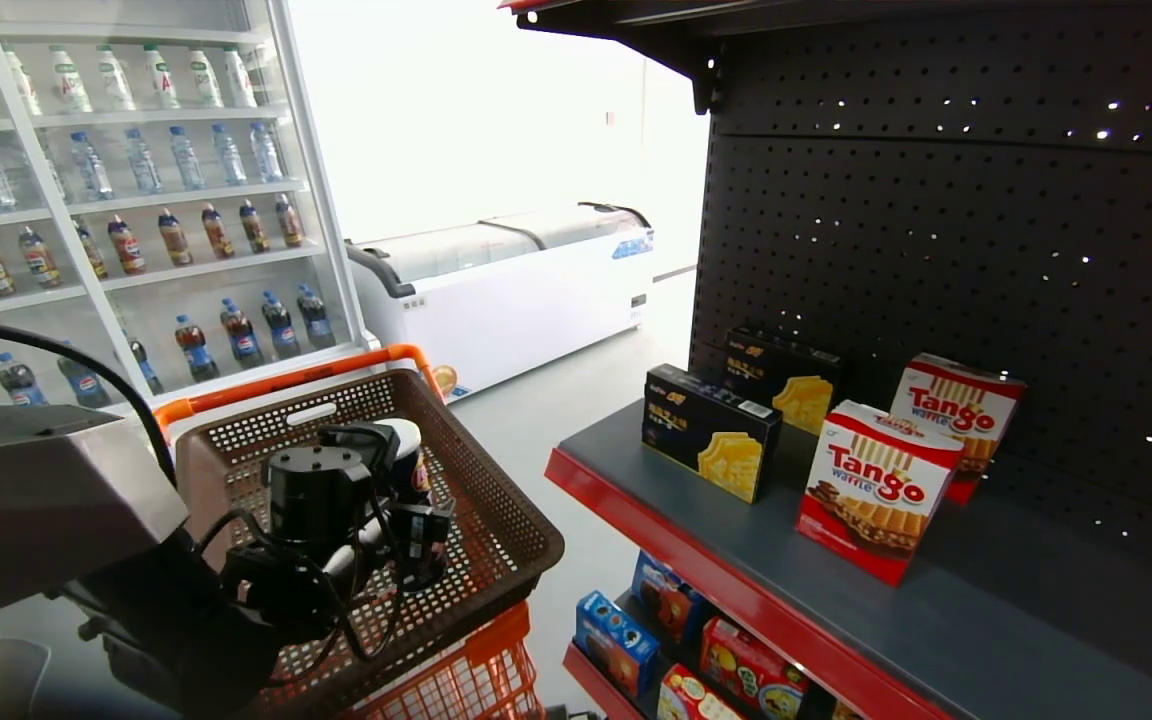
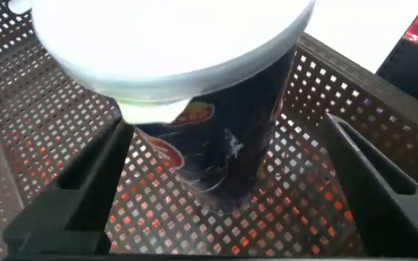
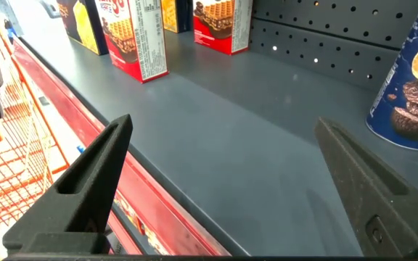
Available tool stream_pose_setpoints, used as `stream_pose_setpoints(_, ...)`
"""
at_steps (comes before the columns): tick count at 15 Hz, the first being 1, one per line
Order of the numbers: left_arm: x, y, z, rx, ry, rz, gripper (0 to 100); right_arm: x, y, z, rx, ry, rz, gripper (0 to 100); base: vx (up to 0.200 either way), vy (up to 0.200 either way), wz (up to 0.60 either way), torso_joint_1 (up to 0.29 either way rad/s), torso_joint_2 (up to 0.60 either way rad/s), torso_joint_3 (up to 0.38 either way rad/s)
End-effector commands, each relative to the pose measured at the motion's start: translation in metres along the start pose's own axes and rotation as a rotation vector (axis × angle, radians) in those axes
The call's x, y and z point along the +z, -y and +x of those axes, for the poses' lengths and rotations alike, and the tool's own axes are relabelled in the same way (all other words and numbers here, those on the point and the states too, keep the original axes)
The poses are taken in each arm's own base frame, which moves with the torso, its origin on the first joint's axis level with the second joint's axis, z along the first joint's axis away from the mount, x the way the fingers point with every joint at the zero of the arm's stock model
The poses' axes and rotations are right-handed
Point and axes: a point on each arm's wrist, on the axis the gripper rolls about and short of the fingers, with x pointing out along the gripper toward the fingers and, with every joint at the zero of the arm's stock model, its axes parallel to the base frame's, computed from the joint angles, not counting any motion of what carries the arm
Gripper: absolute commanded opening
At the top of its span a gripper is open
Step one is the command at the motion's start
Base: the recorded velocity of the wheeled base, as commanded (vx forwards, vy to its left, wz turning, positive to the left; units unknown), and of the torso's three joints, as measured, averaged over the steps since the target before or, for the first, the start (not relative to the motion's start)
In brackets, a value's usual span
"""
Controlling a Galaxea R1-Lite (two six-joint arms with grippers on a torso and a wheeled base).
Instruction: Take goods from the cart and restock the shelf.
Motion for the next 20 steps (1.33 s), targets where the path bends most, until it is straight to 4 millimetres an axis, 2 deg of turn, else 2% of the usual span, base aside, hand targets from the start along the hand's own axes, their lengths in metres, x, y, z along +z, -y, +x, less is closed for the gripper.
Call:
stream_pose_setpoints(1,-0.012,0.004,0.009,-0.003,-0.030,0.011,100,0.000,0.000,0.000,0.000,0.000,0.000,100,0.000,0.000,0.00,0.000,0.00,0.000)
stream_pose_setpoints(5,-0.019,0.007,0.018,-0.001,-0.014,0.016,100,0.000,0.000,0.000,0.000,0.000,0.000,100,0.000,0.000,0.00,0.000,0.00,0.000)
stream_pose_setpoints(9,-0.017,0.010,0.033,0.033,0.000,0.014,100,0.000,0.000,0.000,0.000,0.000,0.000,100,0.000,0.000,0.00,0.000,0.00,0.000)
stream_pose_setpoints(10,-0.016,0.011,0.038,0.048,0.007,0.012,0,0.000,0.000,0.000,0.000,0.000,0.000,100,0.000,0.000,0.00,0.000,0.00,0.000)
stream_pose_setpoints(15,-0.014,0.011,0.042,0.065,-0.016,0.018,0,0.000,0.000,0.000,0.000,0.000,0.000,100,0.000,0.000,0.00,0.000,0.00,0.000)
stream_pose_setpoints(16,-0.010,0.011,0.036,0.063,-0.046,0.029,0,0.000,0.000,0.000,0.000,0.000,0.000,100,0.000,0.000,0.00,0.000,0.00,0.000)
stream_pose_setpoints(20,0.050,-0.003,-0.008,-0.023,0.034,-0.034,0,0.000,0.000,0.000,0.000,0.000,0.000,100,0.000,0.000,0.00,0.000,0.00,0.000)
